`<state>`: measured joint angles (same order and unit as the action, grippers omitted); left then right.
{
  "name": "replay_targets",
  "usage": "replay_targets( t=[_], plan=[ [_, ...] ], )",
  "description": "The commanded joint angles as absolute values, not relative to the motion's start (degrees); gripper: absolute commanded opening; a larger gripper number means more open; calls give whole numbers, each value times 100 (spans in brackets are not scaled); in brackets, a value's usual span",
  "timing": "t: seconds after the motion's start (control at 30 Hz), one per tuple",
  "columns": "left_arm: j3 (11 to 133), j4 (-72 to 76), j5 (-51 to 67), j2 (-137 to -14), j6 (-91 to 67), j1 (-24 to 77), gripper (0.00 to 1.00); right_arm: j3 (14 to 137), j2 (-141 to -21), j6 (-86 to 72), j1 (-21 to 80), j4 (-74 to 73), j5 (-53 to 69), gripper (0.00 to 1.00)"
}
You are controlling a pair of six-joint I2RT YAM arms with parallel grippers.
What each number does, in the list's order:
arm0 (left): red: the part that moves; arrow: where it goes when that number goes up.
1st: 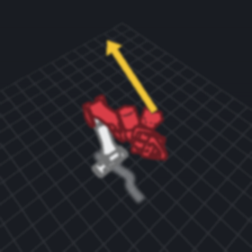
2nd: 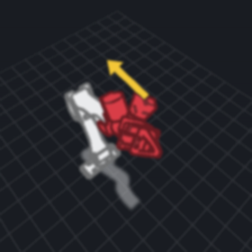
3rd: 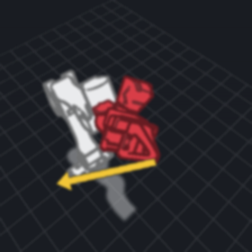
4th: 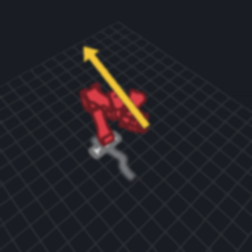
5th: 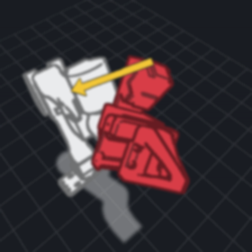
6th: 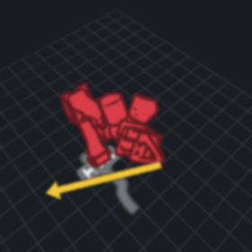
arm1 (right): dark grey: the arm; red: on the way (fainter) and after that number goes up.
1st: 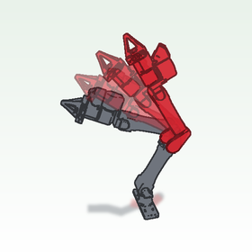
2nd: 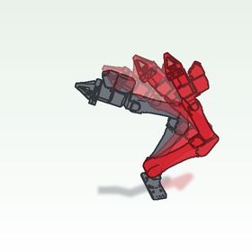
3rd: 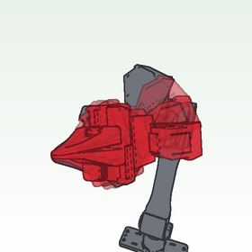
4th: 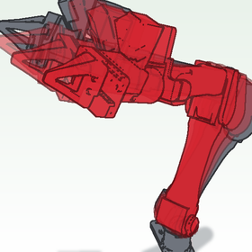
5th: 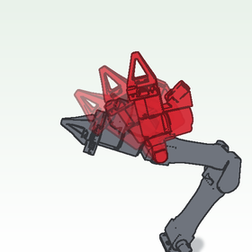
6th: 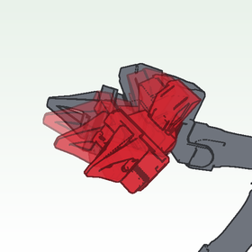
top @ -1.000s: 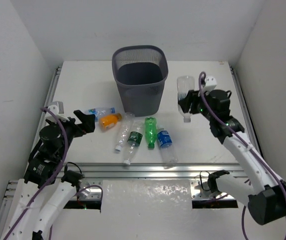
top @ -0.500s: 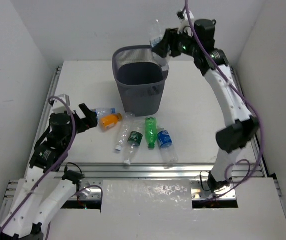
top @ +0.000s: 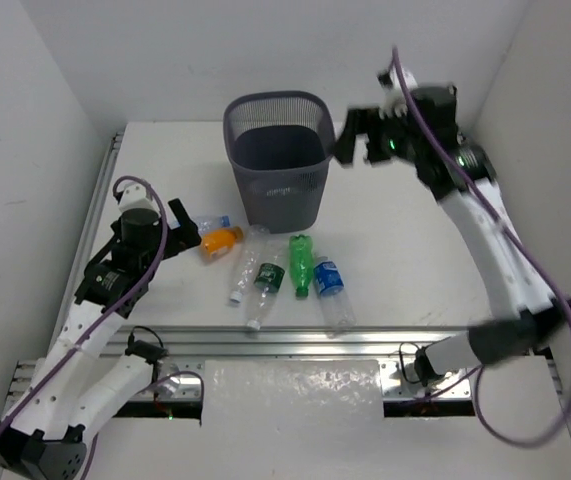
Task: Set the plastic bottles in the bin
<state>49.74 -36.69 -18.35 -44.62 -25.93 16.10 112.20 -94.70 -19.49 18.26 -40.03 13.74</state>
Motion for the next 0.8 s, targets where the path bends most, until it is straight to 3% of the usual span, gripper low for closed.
replay_targets(
  t=[0.0,0.07,0.17,0.47,0.53,0.57,0.67,0.77],
  plan=[
    [4676,-3261,-1908,-4114,-2426,1635,100,8007,-7485,-2056,2179,-3687,352,99],
    [4667,-3156,-1591,-4017,-2382,1635,100,6268,-6527,-2320,2372,-3193,552,99],
    [4588,-3103,-1468,-3973,-2355,1635,100,4823,-6005,-2540,3063,-2780,431,98],
    [4562,-3067,-1204,-3868,-2285,1635,100,3499,-6846,-2909,4008,-1934,-113,94],
    [4544,-3015,-1073,-3762,-2268,1635,100,3332,-7101,-2944,4008,-1732,-149,84],
    [4561,-2954,-811,-3710,-2198,1635,100,3209,-7136,-3014,4017,-1601,-210,65],
    [4605,-2813,-64,-3735,-2092,1635,100,2980,-6778,-3181,4017,-1538,-596,42],
    [4483,-2182,1884,-3954,-2406,1635,100,2865,-5672,-3269,4025,-1670,-826,31]
  ],
)
